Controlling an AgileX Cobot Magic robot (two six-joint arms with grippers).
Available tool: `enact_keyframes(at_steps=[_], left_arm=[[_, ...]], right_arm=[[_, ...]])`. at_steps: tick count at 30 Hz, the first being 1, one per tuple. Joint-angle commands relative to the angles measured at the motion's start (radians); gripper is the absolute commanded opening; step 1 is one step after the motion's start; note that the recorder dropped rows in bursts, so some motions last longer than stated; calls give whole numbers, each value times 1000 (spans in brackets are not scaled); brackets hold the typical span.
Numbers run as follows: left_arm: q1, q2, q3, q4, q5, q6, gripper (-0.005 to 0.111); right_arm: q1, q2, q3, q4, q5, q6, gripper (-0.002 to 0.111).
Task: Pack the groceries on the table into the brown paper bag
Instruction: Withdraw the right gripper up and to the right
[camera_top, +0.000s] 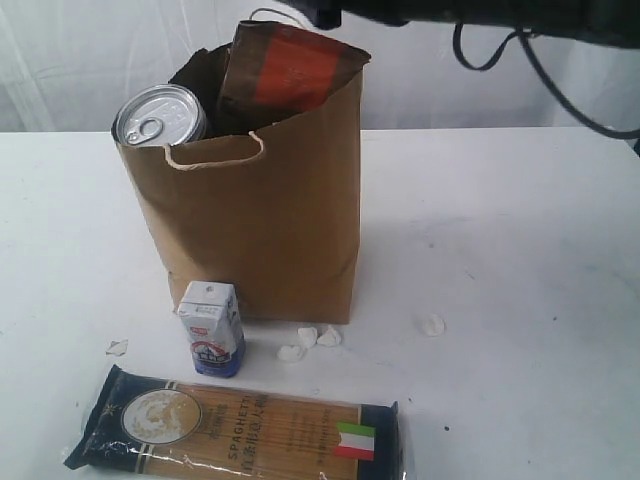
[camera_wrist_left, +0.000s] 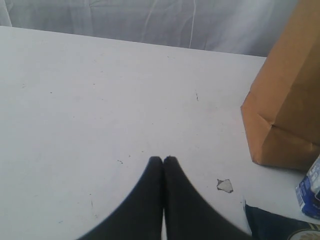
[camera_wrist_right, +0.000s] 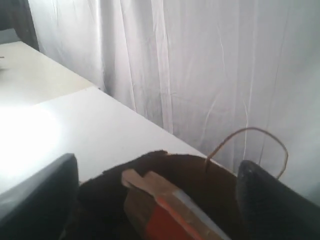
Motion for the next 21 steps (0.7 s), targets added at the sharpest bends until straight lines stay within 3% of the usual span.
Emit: enact_keyframes(at_steps=[1, 6, 8, 10, 11, 13, 16, 17, 19, 21], left_arm=[[-4, -4, 3, -9, -9, -23, 0], [-4, -4, 3, -9, -71, -23, 0], [-4, -4, 3, -9, -213, -23, 0], [-4, -4, 3, -9, -333, -23, 0], [-4, -4, 3, -9, -393, -23, 0], [-4, -4, 3, -9, -439, -23, 0], [-4, -4, 3, -9, -444, -13, 0], [-4, -4, 3, -9, -440, 2, 0], [-4, -4, 3, -9, -425, 117, 0], [-2, -4, 3, -7, -450, 245, 0]], right_arm=[[0, -89, -2, -39, 14, 4, 80], [0, -166, -2, -364, -41, 101, 77], [-3, -203, -2, -660, -105, 294, 62], [-3, -252, -2, -1023, -144, 589, 38], [-3, -286, -2, -1263, -129, 798, 18], [-3, -330, -2, -1604, -32, 1067, 0], [-7, -349, 9, -1988, 256, 1463, 0], [-16, -351, 28, -2031, 290, 1542, 0], [-40, -404, 155, -2053, 204, 1677, 0], [-43, -545, 422, -2050, -140, 1838, 0]])
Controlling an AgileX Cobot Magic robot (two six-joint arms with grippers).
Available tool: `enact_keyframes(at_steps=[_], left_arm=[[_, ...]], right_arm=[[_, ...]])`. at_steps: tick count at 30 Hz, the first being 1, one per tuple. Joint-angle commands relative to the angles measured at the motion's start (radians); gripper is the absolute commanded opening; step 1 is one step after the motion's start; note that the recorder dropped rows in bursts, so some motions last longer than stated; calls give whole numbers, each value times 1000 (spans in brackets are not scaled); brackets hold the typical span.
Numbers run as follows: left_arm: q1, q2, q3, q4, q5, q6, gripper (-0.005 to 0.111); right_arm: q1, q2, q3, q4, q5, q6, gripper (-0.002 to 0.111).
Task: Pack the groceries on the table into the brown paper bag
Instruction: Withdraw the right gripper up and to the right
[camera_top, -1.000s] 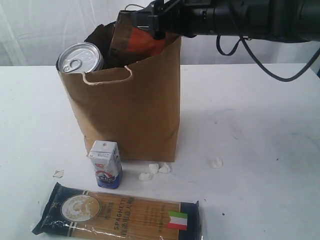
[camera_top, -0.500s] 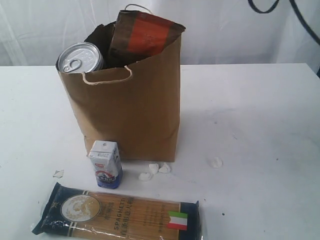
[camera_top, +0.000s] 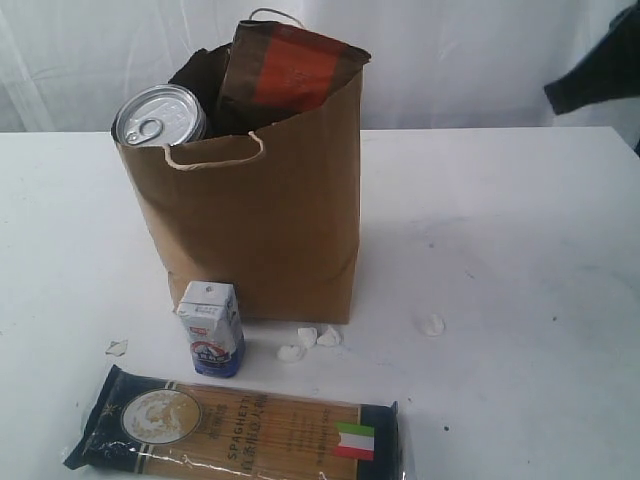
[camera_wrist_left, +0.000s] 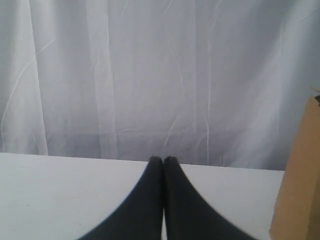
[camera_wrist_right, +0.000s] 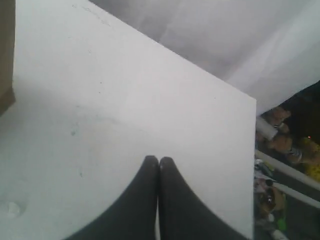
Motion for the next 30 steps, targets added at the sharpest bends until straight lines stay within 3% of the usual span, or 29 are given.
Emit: enact_keyframes(at_steps=[1, 5, 9, 12, 16, 21, 25, 28, 30], left_arm=[[-2, -4, 3, -5, -33, 140, 0], [-2, -4, 3, -7, -40, 127, 0], [-2, -4, 3, -9, -14, 68, 0], [-2, -4, -42, -1, 47, 23, 0], [-2, 9, -184, 15, 162, 109, 0], [-2, 150, -392, 22, 77, 114, 0], [-2, 315, -556, 22, 84, 104, 0], [-2, 496, -682, 22, 238, 104, 0], [-2, 634, -767, 22, 460, 109, 0]], right_arm=[[-10, -173, 329, -20, -408, 221, 0], [-10, -302, 551, -20, -666, 239, 0], [-10, -448, 676, -16, -694, 283, 0], [-10, -583, 707, -16, -643, 287, 0], [-10, -711, 709, -69, -484, 287, 0], [-10, -770, 711, -140, -191, 291, 0], [-10, -771, 734, -140, -136, 300, 0], [-10, -771, 770, -138, -211, 313, 0], [-10, -771, 794, -138, -276, 337, 0]])
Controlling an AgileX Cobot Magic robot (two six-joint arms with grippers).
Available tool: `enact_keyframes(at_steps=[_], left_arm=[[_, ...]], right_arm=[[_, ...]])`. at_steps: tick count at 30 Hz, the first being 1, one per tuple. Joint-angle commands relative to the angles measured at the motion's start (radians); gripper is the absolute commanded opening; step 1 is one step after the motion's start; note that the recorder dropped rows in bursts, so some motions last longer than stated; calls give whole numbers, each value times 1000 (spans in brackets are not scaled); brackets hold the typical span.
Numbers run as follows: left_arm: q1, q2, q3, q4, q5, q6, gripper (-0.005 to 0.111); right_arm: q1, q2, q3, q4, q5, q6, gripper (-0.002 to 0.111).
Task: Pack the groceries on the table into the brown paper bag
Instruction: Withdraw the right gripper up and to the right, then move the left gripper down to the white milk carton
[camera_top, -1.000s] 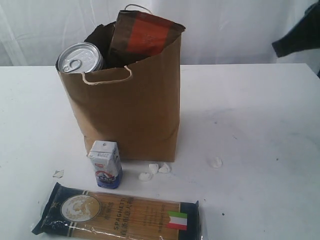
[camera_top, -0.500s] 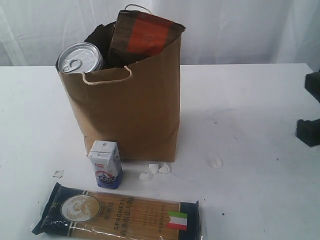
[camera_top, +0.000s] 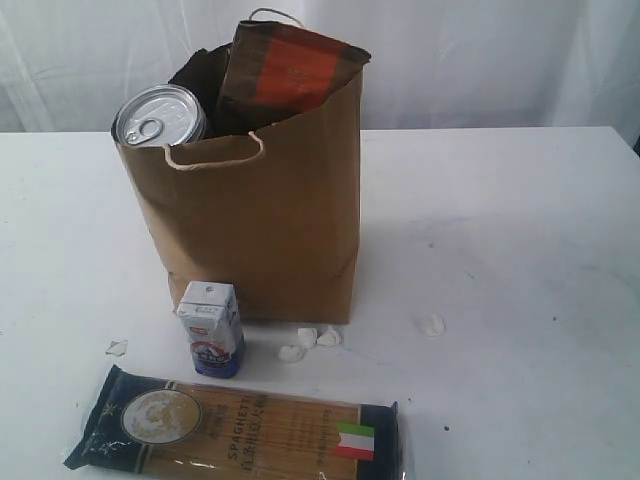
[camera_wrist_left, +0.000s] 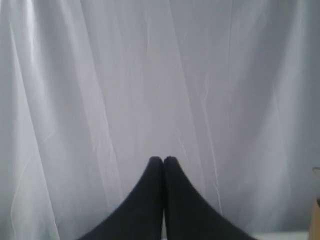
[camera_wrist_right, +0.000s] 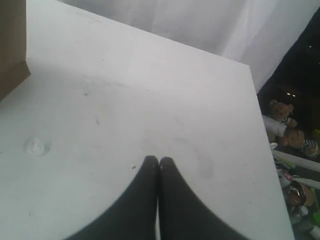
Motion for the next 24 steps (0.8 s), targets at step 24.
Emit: enact_keyframes(at_steps=[24], left_arm=[[-541, 555, 260, -795, 90, 552, 0]], right_arm=[[-3, -6, 115, -5, -169, 52, 0]])
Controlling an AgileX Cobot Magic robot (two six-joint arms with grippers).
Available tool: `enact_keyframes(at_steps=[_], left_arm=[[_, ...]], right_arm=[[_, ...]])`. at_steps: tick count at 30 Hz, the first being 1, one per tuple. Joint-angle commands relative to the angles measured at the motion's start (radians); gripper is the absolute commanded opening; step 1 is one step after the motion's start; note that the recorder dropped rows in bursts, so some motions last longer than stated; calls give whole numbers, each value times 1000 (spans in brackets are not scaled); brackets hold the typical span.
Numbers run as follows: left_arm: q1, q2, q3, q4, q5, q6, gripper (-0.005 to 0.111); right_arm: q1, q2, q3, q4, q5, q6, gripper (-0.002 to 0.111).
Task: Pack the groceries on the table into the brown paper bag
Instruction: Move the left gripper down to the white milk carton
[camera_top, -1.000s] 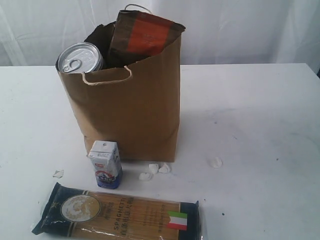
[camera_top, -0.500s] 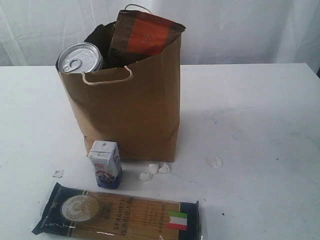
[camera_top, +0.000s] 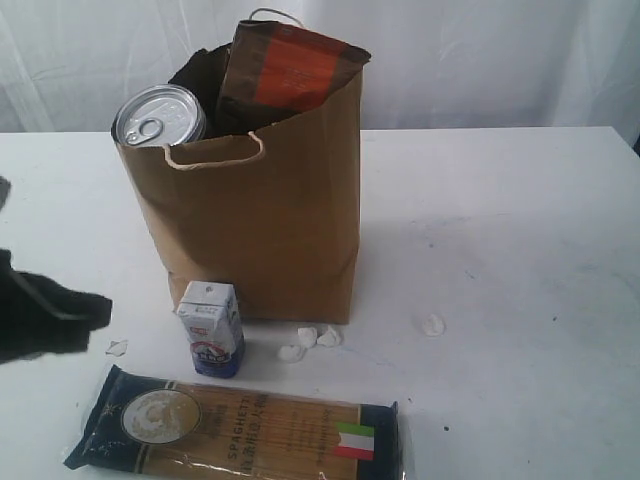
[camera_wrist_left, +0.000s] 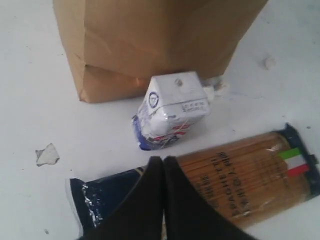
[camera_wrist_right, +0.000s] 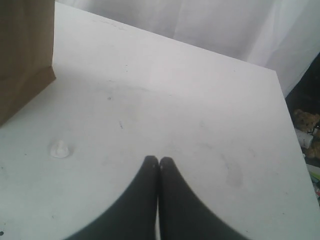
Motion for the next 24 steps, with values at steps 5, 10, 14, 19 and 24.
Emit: enact_keyframes(at_steps=[5, 10, 14, 19, 24], left_arm=[[-566, 41, 123, -56, -685, 33, 0], [-681, 186, 123, -51, -885, 17, 0], [-681, 216, 123, -63, -936, -58, 0], [-681, 218, 123, -62, -939, -54, 0], [-679, 223, 123, -154, -1004, -20, 21]], right_arm=[[-3, -4, 3, -3, -9, 5, 0], [-3, -4, 3, -3, -9, 5, 0], [-3, -4, 3, -3, -9, 5, 0], [-3, -4, 3, -3, -9, 5, 0], [-3, -4, 3, -3, -9, 5, 0]])
